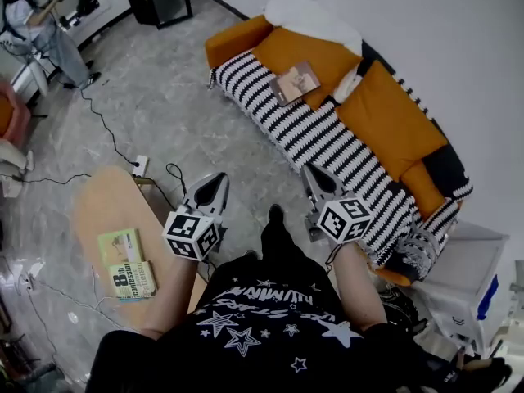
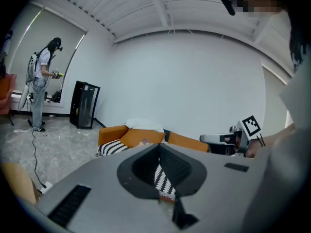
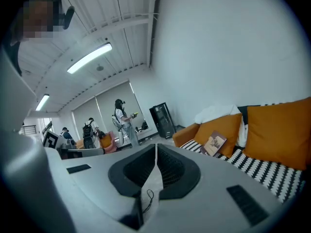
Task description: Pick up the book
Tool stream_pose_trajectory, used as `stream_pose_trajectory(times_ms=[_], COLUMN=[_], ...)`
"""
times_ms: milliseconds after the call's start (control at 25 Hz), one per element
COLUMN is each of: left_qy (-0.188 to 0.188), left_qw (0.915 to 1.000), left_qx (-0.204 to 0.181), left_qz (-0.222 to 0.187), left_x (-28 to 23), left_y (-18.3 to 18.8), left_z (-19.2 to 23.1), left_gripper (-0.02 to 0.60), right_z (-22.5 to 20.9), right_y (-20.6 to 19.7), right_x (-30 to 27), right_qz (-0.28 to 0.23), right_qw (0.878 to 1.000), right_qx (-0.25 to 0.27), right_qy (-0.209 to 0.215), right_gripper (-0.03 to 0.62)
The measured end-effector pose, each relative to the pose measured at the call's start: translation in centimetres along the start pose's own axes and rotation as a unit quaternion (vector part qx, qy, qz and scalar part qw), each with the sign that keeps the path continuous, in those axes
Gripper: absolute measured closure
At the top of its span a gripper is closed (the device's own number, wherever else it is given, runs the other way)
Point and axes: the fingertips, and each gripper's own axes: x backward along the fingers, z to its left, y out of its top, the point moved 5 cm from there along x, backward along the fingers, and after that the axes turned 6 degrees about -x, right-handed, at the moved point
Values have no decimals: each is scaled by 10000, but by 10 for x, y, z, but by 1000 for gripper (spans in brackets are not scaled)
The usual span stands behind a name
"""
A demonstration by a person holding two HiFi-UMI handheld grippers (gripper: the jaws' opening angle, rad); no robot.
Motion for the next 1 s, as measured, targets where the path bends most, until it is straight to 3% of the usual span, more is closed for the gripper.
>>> stream_pose_trajectory(times_ms=[600, 1000], left_qy=[-34, 414], left_qw=[10000, 9991], left_qx=[-36, 45], left_qz=[-62, 43], left_x=[-131, -160], left_y=[55, 61], left_z=[0, 3], left_gripper=[572, 572], right_z=[-113, -156], right_y=[81, 94], right_x=[-56, -84], right_qz=[-21, 85], right_qw=[10000, 9991], right_qx=[-90, -335], right_qy=[37, 239], right_gripper=[565, 565])
